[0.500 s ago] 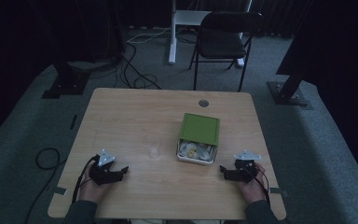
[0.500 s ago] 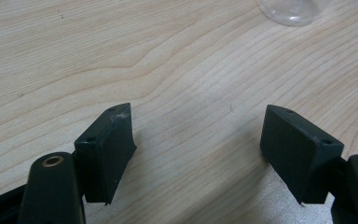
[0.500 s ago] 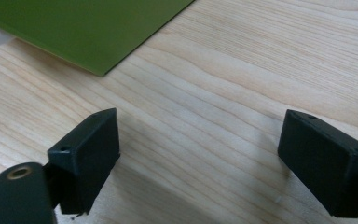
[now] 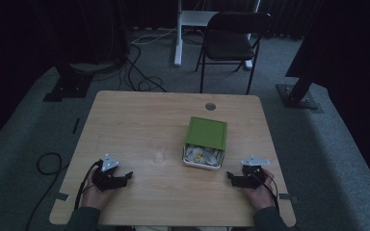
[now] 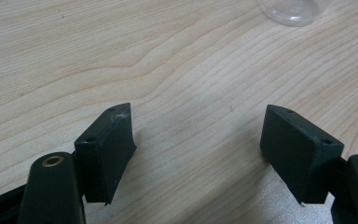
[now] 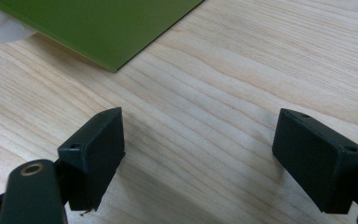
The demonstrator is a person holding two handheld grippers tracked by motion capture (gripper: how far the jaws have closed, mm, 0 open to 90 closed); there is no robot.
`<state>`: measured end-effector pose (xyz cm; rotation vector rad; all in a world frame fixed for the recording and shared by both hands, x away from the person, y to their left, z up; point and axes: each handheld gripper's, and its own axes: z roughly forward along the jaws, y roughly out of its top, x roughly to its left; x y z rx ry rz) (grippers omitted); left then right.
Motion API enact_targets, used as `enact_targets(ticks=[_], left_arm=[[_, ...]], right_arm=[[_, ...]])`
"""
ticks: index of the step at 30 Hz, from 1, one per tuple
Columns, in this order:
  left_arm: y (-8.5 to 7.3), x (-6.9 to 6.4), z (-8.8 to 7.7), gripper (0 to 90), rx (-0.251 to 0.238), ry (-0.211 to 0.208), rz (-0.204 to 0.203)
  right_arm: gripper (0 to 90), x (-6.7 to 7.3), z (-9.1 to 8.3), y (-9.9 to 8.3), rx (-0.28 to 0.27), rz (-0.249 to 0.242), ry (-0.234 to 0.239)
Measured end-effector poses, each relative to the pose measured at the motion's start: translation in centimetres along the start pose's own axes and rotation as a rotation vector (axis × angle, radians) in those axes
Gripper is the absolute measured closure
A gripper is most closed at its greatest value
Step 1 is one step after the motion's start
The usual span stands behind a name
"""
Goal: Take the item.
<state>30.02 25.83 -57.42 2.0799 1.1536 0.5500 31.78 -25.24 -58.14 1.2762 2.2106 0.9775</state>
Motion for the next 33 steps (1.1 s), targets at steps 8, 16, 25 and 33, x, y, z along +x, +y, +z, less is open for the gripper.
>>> enact_targets(ticks=[8,16,25,33], left_arm=[[0.0,0.0,0.0,26.7,0.0,0.001,-0.001],[0.0,0.0,0.0,26.6,0.0,0.001,-0.001],[0.0,0.0,0.0,26.6,-0.001,0.002,-0.003],[0.0,0.0,0.0,26.6,-0.001,0.002,-0.003]], right_arm=[[26.0,0.1,-0.4,0.1,0.02,0.006,-0.008],[32.6,1.0,-1.1,0.3,0.041,-0.007,0.021],[44.2,2.5,-3.0,0.7,-0.028,-0.035,0.077],[46.3,3.6,-3.7,1.1,-0.043,-0.059,0.087]])
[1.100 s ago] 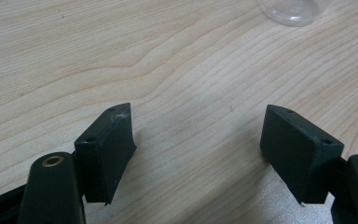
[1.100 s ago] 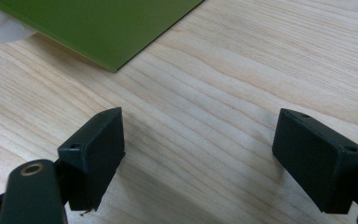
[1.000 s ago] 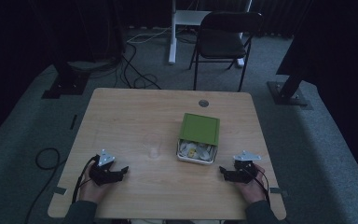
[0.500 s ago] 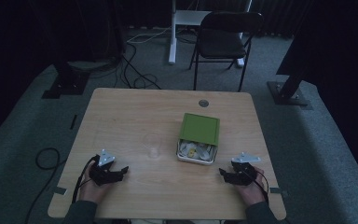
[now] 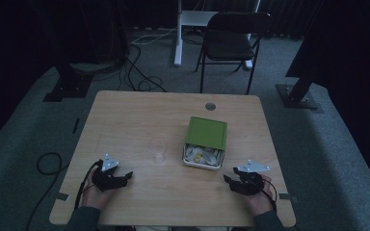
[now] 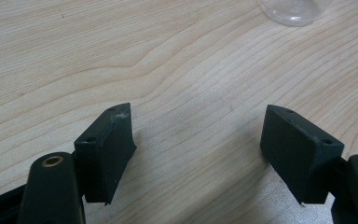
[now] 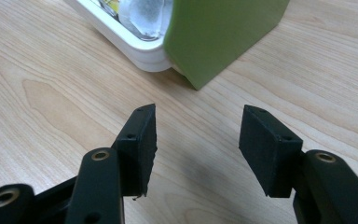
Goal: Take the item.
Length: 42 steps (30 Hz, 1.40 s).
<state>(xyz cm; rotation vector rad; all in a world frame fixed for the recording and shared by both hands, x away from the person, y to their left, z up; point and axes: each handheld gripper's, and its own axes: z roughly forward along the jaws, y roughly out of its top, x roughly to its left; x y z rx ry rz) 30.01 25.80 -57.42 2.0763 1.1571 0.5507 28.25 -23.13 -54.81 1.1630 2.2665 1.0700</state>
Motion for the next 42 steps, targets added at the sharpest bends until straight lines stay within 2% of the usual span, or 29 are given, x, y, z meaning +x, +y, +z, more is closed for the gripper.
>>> enact_targets(ticks=[9,22,24,31,42], left_arm=[[0.0,0.0,0.0,26.6,0.0,0.0,0.0],[0.0,0.0,0.0,26.6,0.0,0.0,0.0],[0.0,0.0,0.0,26.6,0.0,0.0,0.0],[0.0,0.0,0.0,26.6,0.001,0.0,0.0],[0.0,0.0,0.0,26.6,0.0,0.0,0.0]], right_arm=[[51.7,0.5,-0.5,0.3,-0.025,-0.022,0.009],[53.7,2.2,-0.7,1.5,-0.062,-0.066,0.075],[54.6,2.9,-0.7,1.9,-0.069,-0.089,0.099],[52.7,3.7,-0.2,2.7,-0.087,-0.111,0.134],[53.4,4.1,1.1,4.4,-0.098,-0.133,0.144]])
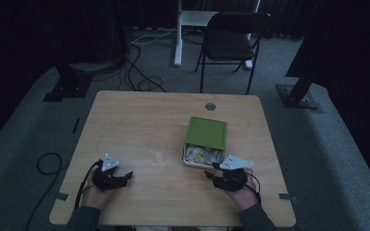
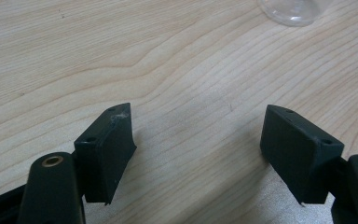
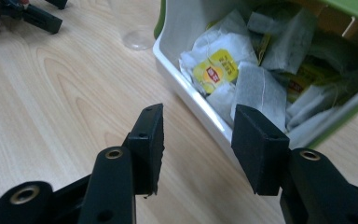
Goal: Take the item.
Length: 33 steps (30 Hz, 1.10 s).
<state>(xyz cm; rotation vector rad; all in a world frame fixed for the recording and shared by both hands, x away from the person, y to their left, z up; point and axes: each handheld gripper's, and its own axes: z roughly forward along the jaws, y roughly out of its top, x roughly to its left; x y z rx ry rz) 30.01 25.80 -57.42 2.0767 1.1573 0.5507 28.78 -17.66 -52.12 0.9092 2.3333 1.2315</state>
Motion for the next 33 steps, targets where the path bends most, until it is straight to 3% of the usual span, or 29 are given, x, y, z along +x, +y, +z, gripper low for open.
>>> enact_targets(ticks=[11,18,22,33], left_arm=[[0.0,0.0,0.0,26.6,0.0,0.0,0.0],[0.0,0.0,0.0,26.6,0.0,0.0,0.0],[0.0,0.0,0.0,26.6,0.0,0.0,0.0],[0.0,0.0,0.0,26.6,0.0,0.0,0.0]], right_arm=[[55.4,-0.4,1.5,0.5,0.01,-0.002,-0.013],[62.3,-0.4,2.6,0.5,0.038,-0.035,-0.02],[67.5,-0.5,2.6,0.5,0.034,-0.046,-0.026],[71.4,-0.7,2.6,0.4,0.037,-0.076,-0.023]])
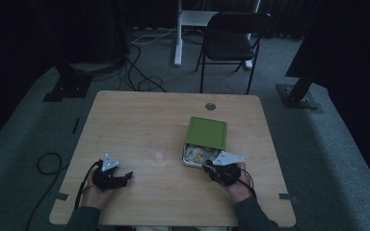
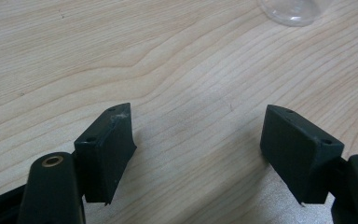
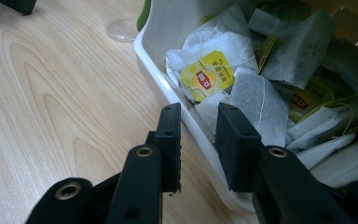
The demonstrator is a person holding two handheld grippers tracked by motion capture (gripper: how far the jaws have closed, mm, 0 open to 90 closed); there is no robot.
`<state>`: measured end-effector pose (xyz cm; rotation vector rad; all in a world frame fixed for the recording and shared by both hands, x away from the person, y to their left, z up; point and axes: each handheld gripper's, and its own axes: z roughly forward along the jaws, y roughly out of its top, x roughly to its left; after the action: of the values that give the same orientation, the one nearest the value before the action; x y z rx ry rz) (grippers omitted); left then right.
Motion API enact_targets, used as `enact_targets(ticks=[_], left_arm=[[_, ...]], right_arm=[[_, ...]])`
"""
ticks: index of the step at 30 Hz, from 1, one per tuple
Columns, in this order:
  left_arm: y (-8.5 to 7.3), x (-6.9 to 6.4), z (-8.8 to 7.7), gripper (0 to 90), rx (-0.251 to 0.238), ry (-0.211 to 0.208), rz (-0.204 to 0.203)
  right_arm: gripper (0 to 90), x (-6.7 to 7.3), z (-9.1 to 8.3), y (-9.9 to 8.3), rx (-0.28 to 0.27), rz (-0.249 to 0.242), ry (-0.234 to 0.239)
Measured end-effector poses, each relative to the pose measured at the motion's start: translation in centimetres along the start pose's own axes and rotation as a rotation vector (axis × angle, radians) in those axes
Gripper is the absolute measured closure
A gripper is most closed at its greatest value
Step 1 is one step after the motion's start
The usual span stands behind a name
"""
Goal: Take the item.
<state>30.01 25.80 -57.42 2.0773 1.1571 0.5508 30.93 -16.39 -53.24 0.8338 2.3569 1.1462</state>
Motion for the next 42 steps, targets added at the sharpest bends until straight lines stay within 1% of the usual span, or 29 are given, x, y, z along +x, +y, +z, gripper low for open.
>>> enact_targets(ticks=[5,9,13,16,18,21,25,29,31,35,37,40,42], left_arm=[[0.0,0.0,0.0,26.7,0.0,0.0,0.0],[0.0,0.0,0.0,26.6,0.0,0.0,0.0],[0.0,0.0,0.0,26.6,0.0,0.0,0.0],[0.0,0.0,0.0,26.6,0.0,0.001,-0.001],[0.0,0.0,0.0,26.6,0.0,0.001,-0.001],[0.0,0.0,0.0,26.6,0.001,0.002,-0.001],[0.0,0.0,0.0,26.6,0.0,0.002,-0.001],[0.0,0.0,0.0,26.6,0.0,0.002,-0.001],[0.0,0.0,0.0,26.6,0.0,0.002,-0.001],[0.0,0.0,0.0,26.6,0.0,0.002,-0.001],[0.0,0.0,0.0,26.6,0.0,0.002,-0.001],[0.0,0.0,0.0,26.6,0.0,0.002,-0.001],[0.0,0.0,0.0,26.6,0.0,0.002,-0.001]], right_arm=[[72.9,0.0,-0.2,-0.1,-0.006,0.0,0.022],[73.2,0.3,-0.5,-0.3,-0.011,0.006,0.034],[73.3,0.8,-0.8,-0.6,-0.012,0.0,0.047],[73.5,1.1,-1.0,-0.7,-0.014,0.007,0.053],[73.8,1.7,-1.4,-1.0,-0.014,0.018,0.067],[73.9,2.0,-1.6,-1.1,-0.013,0.012,0.07],[74.2,2.9,-2.0,-1.6,-0.003,0.002,0.088],[74.0,3.3,-2.1,-1.9,0.004,0.0,0.096],[71.6,3.3,-2.1,-1.9,0.009,0.0,0.102],[68.4,3.4,-2.3,-1.7,-0.002,-0.001,0.103],[66.8,3.4,-2.6,-1.5,-0.016,-0.001,0.094],[66.8,3.4,-2.7,-1.3,-0.022,0.001,0.093],[65.3,3.2,-3.2,-0.8,-0.045,0.004,0.081]])
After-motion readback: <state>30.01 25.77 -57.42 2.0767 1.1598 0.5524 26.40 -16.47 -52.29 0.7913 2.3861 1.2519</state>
